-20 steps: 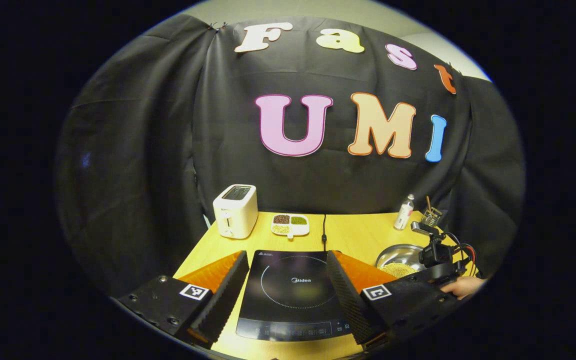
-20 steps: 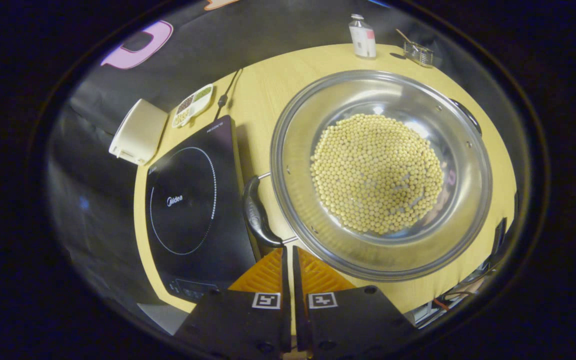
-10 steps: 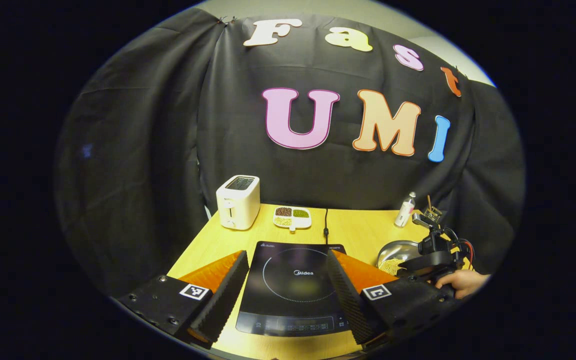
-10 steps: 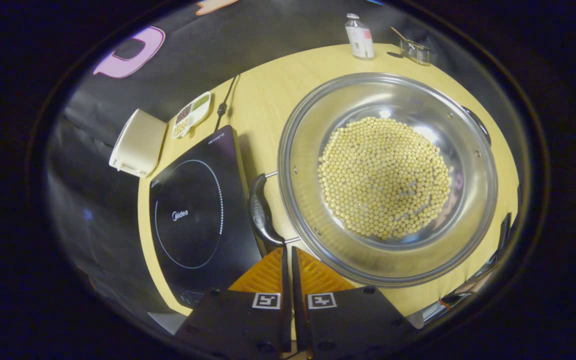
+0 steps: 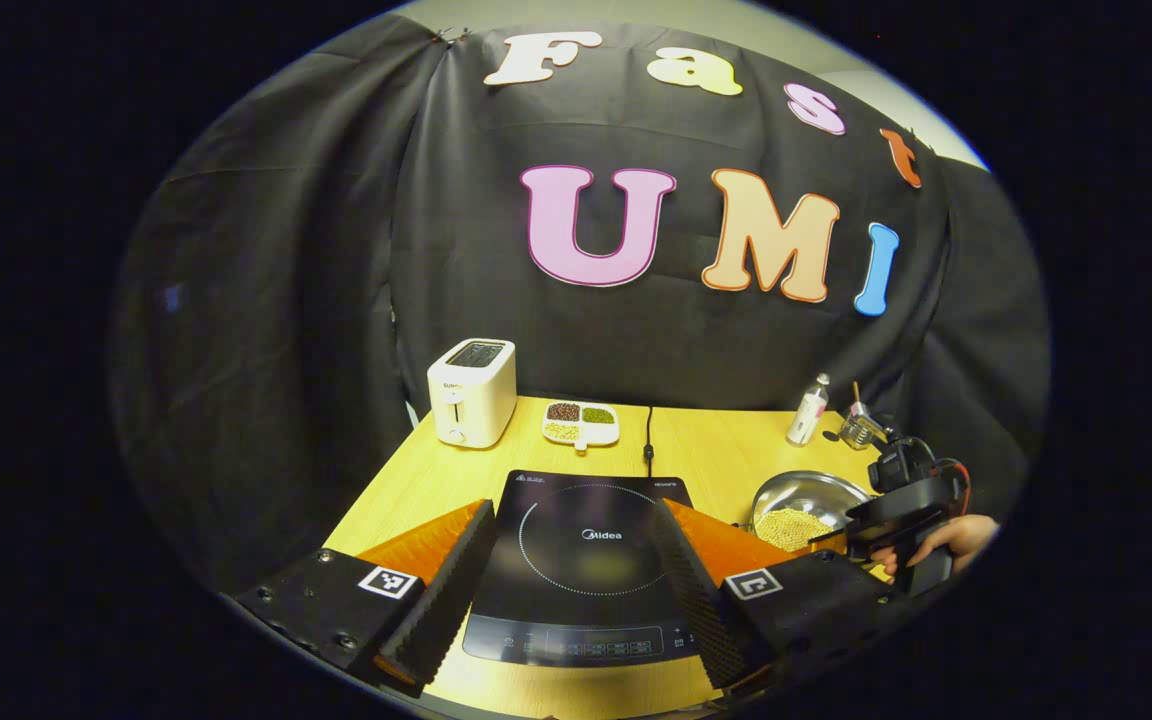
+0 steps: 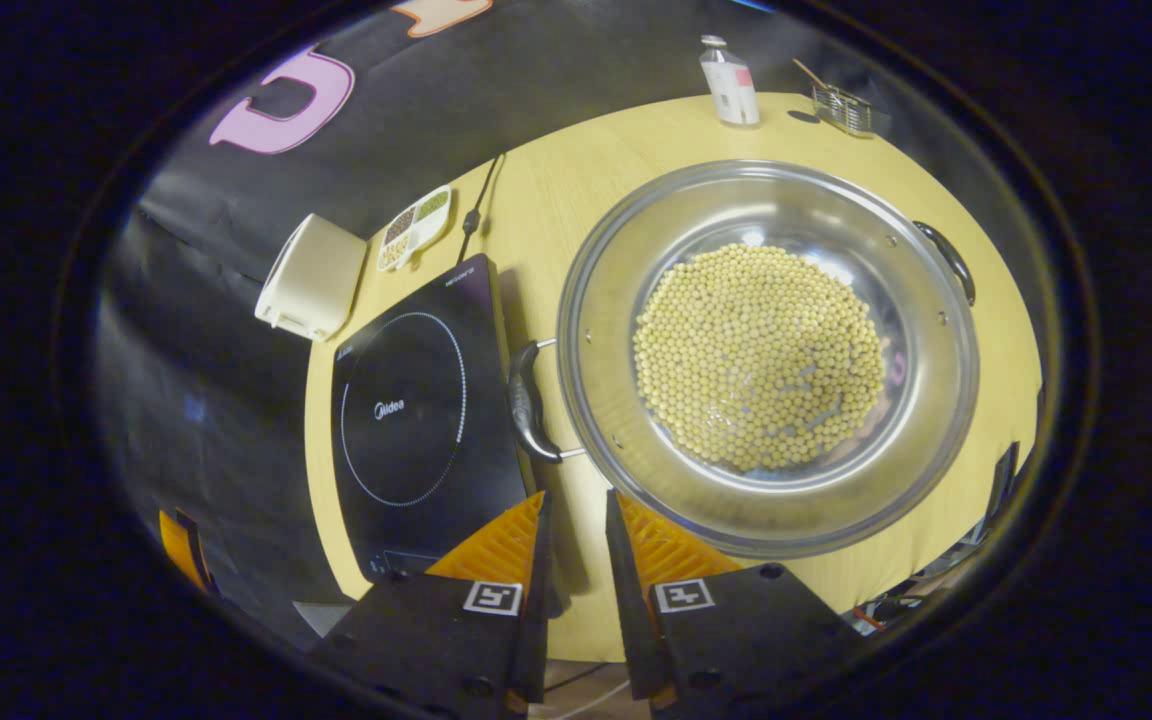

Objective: First push the handle of the pot to place it horizontally, then grasp the pot with both hands and set it on the induction cooktop.

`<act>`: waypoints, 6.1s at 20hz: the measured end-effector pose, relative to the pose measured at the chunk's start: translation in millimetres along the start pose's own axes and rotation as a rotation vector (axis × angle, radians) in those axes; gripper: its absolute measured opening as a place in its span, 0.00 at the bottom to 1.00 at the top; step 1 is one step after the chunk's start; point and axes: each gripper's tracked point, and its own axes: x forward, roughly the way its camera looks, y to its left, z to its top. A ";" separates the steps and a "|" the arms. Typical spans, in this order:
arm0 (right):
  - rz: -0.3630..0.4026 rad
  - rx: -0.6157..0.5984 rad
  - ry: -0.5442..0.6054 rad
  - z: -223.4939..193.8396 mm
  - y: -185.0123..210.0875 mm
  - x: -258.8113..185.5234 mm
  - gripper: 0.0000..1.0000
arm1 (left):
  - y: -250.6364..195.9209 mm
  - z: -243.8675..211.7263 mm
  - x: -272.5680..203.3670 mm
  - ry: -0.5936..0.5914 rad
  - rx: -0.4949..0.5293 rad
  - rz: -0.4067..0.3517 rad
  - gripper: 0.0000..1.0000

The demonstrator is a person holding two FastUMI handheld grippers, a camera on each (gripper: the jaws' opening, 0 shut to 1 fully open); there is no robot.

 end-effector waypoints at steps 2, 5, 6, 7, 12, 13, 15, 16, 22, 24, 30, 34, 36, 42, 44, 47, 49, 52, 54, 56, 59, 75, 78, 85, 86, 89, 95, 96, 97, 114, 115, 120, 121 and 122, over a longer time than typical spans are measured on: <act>0.018 -0.018 0.012 -5.4 -7.1 -10.9 0.40 | -13.6 -4.2 4.0 0.010 0.004 -0.017 0.96; 0.045 -0.043 0.020 -5.6 -19.4 -29.6 0.72 | -39.3 -10.8 13.1 0.040 -0.023 -0.044 0.96; 0.050 -0.051 0.027 -6.5 -26.4 -34.8 0.86 | -47.2 -12.8 15.2 0.050 -0.029 -0.046 0.96; 0.058 -0.055 0.032 -4.4 -33.3 -42.2 0.91 | -55.2 -14.7 18.1 0.061 -0.034 -0.045 0.96; 0.076 -0.075 0.035 22.7 -76.8 -74.7 1.00 | -90.6 -32.2 27.4 0.133 -0.061 -0.023 0.96; 0.083 -0.082 0.033 31.5 -85.9 -80.2 1.00 | -98.1 -35.9 30.5 0.147 -0.071 -0.019 0.96; 0.086 -0.085 0.025 50.7 -106.2 -89.4 1.00 | -110.1 -45.2 36.1 0.183 -0.093 -0.010 0.96; 0.085 -0.083 0.019 62.1 -117.2 -92.2 1.00 | -116.1 -50.3 39.8 0.198 -0.110 -0.007 0.97; 0.072 -0.087 0.014 121.0 -178.5 -86.9 0.94 | -146.4 -73.4 63.1 0.290 -0.215 -0.013 0.96; 0.082 -0.082 0.029 134.9 -191.5 -78.7 0.94 | -155.0 -78.4 72.0 0.314 -0.232 -0.026 0.96; 0.116 -0.080 0.102 153.1 -212.5 -57.8 0.94 | -178.8 -104.5 98.0 0.429 -0.236 -0.083 0.96; 0.119 -0.094 0.148 152.1 -219.1 -43.5 0.94 | -196.7 -125.6 117.3 0.516 -0.248 -0.131 0.96; 0.126 -0.096 0.169 151.5 -219.3 -37.6 1.00 | -204.4 -133.6 125.9 0.554 -0.257 -0.151 0.96; 0.150 -0.073 0.200 154.2 -215.6 -39.5 0.99 | -211.5 -153.1 145.1 0.633 -0.255 -0.155 0.96; 0.146 -0.055 0.198 157.8 -221.3 -45.3 0.99 | -212.6 -158.3 147.8 0.653 -0.267 -0.155 0.96; 0.112 -0.029 0.187 162.9 -239.6 -48.0 0.93 | -214.3 -165.6 153.3 0.675 -0.297 -0.148 0.96; 0.090 -0.026 0.185 162.5 -249.8 -46.1 1.00 | -216.2 -169.9 154.3 0.690 -0.303 -0.146 0.96; 0.069 -0.048 0.194 160.2 -258.5 -34.1 1.00 | -217.1 -174.9 158.0 0.708 -0.300 -0.145 0.96; 0.087 -0.062 0.210 158.9 -253.4 -24.6 0.94 | -217.3 -178.6 159.4 0.724 -0.297 -0.143 0.95; 0.108 -0.080 0.229 156.7 -246.9 -14.1 1.00 | -217.0 -182.2 161.8 0.737 -0.294 -0.141 0.94; 0.135 -0.094 0.268 149.6 -236.5 2.6 0.98 | -213.5 -186.7 165.0 0.753 -0.283 -0.133 0.91; 0.118 -0.143 0.278 148.0 -250.1 24.9 0.51 | -208.5 -197.8 160.1 0.836 -0.217 -0.045 0.56; 0.112 -0.163 0.293 141.9 -248.5 22.6 0.51 | -210.6 -194.7 152.7 0.837 -0.189 -0.044 0.56; 0.123 -0.184 0.266 136.9 -240.8 -10.1 0.51 | -213.4 -178.7 131.5 0.831 -0.211 -0.068 0.55; 0.124 -0.182 0.262 136.2 -238.5 -13.6 0.51 | -212.6 -175.8 128.2 0.825 -0.211 -0.071 0.55; 0.124 -0.176 0.246 130.1 -233.9 -29.0 0.51 | -208.0 -163.6 118.5 0.806 -0.203 -0.084 0.58; 0.119 -0.160 0.209 114.6 -206.8 -55.7 0.51 | -185.0 -139.8 100.1 0.767 -0.182 -0.111 0.55; 0.119 -0.158 0.205 111.9 -200.2 -59.1 0.51 | -179.4 -135.9 97.2 0.762 -0.179 -0.114 0.55; 0.119 -0.158 0.200 107.9 -192.4 -62.1 0.51 | -172.6 -132.6 94.8 0.756 -0.178 -0.116 0.55; 0.149 -0.201 0.190 50.4 -28.1 -35.8 0.49 | -4.4 -117.1 77.7 0.719 -0.207 -0.066 0.58; 0.150 -0.206 0.187 49.6 -19.4 -30.6 0.49 | 5.8 -117.3 81.1 0.717 -0.209 -0.060 0.58; 0.164 -0.200 0.172 54.3 24.5 -0.2 0.48 | 50.5 -117.8 101.0 0.722 -0.192 -0.051 0.55; 0.166 -0.195 0.171 53.8 31.3 4.4 0.48 | 58.0 -117.6 105.4 0.721 -0.186 -0.051 0.55; 0.167 -0.191 0.170 48.1 37.8 2.9 0.48 | 65.1 -117.5 110.6 0.720 -0.178 -0.050 0.56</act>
